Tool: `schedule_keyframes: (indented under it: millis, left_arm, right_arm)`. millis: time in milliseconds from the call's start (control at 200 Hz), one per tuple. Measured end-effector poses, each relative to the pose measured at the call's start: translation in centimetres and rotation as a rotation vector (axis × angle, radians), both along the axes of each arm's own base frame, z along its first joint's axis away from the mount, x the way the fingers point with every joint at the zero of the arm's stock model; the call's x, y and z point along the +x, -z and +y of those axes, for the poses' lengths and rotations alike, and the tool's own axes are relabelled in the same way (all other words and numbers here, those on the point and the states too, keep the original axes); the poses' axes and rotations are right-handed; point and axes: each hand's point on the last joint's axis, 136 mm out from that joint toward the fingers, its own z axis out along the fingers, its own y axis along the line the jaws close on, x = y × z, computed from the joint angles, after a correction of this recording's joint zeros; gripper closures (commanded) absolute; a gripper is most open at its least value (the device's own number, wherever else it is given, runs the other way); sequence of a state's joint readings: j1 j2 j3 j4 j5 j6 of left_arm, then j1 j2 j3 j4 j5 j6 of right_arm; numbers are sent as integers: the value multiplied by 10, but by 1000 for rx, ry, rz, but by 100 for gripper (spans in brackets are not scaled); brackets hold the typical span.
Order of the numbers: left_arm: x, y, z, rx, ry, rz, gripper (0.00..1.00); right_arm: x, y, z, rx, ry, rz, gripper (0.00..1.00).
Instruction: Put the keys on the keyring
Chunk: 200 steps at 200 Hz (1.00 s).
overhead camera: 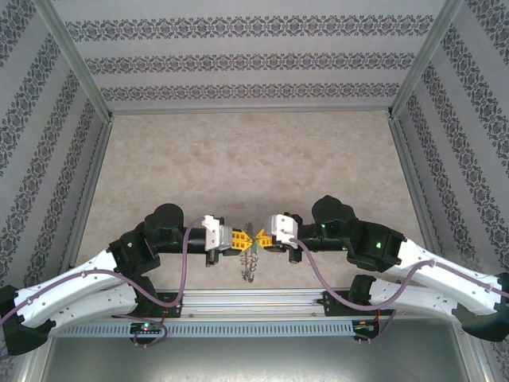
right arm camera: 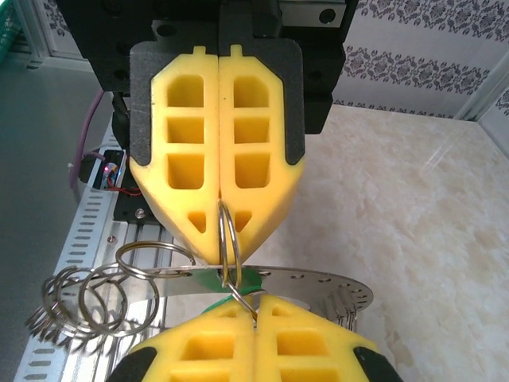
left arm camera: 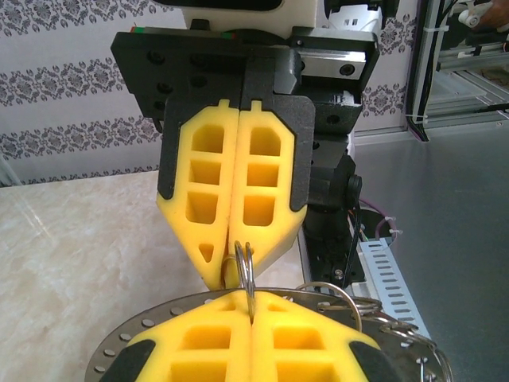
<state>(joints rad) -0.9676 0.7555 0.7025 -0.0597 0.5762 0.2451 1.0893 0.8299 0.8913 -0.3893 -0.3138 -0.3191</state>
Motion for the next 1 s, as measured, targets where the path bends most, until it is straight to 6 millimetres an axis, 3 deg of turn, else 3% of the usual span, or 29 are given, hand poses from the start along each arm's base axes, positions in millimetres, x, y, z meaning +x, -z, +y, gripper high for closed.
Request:
schedule_keyframes:
  millis: [999]
  left_arm:
    - [-3,2,5,14,0,-9,100]
  right_arm:
    - [-6,4,6,-45,-58,71,100]
